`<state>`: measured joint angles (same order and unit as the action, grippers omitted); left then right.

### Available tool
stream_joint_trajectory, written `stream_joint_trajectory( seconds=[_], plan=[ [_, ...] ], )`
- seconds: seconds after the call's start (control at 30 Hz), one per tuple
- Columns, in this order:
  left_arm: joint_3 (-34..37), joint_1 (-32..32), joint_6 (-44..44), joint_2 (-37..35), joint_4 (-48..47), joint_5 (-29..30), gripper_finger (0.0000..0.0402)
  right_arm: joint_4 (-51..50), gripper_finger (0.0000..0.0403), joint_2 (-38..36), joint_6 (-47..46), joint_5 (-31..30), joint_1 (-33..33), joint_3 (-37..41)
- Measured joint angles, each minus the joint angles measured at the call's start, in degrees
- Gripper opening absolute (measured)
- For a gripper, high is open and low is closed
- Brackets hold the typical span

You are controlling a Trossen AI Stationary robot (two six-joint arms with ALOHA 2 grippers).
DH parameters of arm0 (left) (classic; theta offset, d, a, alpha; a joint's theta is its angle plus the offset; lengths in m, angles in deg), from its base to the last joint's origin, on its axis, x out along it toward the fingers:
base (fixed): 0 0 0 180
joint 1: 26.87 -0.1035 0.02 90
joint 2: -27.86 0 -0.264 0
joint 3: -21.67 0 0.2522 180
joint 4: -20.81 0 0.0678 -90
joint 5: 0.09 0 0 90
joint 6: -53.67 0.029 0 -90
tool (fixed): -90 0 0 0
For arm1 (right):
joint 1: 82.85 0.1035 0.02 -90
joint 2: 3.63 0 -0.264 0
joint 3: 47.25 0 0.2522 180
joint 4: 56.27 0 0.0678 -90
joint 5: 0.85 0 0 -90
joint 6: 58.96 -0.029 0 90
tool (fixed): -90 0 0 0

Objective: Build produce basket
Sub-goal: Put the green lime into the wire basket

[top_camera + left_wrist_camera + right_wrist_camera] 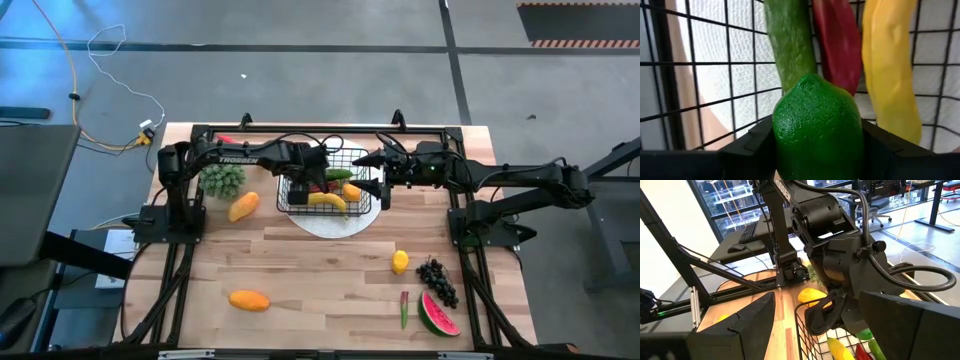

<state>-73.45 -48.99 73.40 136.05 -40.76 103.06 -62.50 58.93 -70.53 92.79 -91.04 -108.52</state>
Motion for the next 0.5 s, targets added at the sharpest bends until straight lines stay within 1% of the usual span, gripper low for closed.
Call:
stream_joint_trajectory(
  seconds=[0.17,0.5],
  plan=[
    [0.0,-0.4,5.3,0.0,0.0,-0.9,0.0189,0.0,0.0271,0.0,-0.1,0.0,0.0,0.0],
    [0.0,-1.5,6.4,0.0,0.0,-0.9,0.0189,0.0,0.0271,0.0,-0.2,0.0,0.0,0.0]
  ],
)
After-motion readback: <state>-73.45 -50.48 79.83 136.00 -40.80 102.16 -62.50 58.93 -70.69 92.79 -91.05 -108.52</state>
